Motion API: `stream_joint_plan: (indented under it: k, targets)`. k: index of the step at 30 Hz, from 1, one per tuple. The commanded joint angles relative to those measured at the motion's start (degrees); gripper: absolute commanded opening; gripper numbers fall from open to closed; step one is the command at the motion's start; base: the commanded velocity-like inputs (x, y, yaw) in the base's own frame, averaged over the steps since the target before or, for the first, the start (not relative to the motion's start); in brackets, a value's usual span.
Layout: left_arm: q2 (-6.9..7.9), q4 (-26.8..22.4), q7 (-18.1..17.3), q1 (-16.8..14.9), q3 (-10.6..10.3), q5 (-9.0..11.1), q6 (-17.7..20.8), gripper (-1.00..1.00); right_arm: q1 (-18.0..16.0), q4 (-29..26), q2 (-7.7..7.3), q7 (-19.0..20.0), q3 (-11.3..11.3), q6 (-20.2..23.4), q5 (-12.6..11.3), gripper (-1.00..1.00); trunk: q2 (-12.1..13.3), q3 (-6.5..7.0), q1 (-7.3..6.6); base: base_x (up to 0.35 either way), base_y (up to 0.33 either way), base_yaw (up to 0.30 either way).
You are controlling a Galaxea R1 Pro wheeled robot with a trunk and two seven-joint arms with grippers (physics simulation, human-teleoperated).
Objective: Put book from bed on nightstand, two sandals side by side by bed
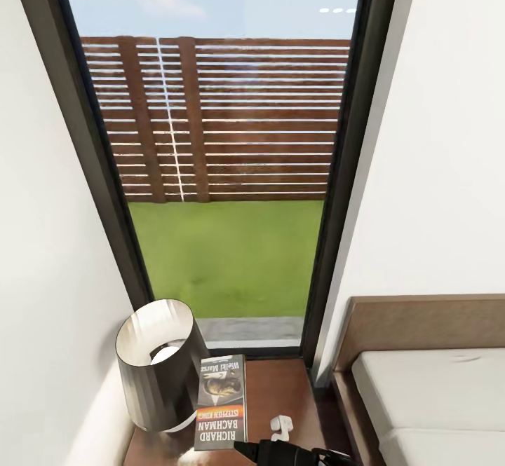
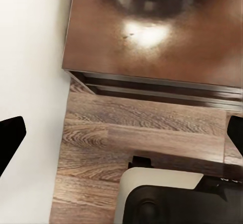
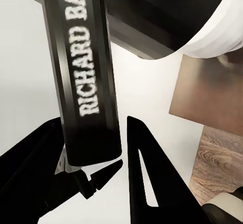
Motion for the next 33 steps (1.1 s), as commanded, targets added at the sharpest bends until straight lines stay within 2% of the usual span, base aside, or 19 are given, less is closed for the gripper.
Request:
stream_joint_plan:
  k: [1, 33]
  targets:
    - [0.01, -0.06, 0.37, -0.03, -0.48, 0.12, -0.11, 1.0, -0.05, 0.03, 0.0, 0.13, -0.22, 0.24, -0.14, -1.0, -0.12, -0.13, 0.03, 0.0, 0.0, 0.0]
    - [-0.08, -0.08, 0.37, -0.03, -0.48, 0.05, -0.1, 1.0, -0.04, 0.03, -0.01, -0.05, -0.14, 0.23, -0.14, -1.0, -0.12, -0.13, 0.03, 0.0, 0.0, 0.0]
